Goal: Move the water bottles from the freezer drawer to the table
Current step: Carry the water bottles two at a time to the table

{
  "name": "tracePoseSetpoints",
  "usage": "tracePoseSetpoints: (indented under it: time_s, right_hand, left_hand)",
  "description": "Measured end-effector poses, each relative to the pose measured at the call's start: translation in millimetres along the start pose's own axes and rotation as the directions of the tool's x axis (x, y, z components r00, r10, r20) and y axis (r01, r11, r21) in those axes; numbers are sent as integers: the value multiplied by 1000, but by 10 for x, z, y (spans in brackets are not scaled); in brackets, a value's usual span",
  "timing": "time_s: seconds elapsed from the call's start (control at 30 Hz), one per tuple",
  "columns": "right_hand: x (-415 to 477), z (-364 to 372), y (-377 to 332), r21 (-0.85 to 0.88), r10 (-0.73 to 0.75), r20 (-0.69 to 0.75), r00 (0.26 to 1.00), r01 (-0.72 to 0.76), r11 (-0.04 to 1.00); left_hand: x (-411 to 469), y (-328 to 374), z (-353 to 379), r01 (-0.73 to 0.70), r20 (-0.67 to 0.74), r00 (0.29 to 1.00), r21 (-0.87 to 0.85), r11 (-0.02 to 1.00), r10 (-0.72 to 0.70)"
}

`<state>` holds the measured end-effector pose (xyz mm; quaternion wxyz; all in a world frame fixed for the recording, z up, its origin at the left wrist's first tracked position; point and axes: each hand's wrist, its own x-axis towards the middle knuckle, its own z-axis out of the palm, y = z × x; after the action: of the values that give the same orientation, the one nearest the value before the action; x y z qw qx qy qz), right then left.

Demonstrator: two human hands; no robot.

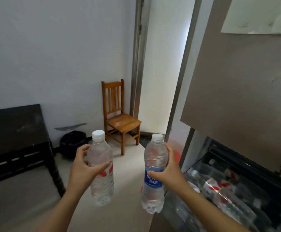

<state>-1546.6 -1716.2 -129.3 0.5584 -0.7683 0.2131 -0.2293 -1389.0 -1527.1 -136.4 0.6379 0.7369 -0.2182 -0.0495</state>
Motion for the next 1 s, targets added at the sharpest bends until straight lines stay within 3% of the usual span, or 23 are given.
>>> tracePoseSetpoints:
  time_s: [0.43,0.67,1.0]
  right_hand:
    - [-372,743,144,-77,-45,297,954,71,995]
    - [-569,1554,-106,-68,-130,513,848,192,979]
    - [-1152,2923,-470,-4,-208,664,719,281,960]
  left_hand:
    - [-1036,-344,-1105,156,-344,931,82,984,-119]
    - [-1666,-494,-1956,265,-525,829,63,962,-193]
    - [-2569,-599,-3307,301,-715,674,38,953,-185]
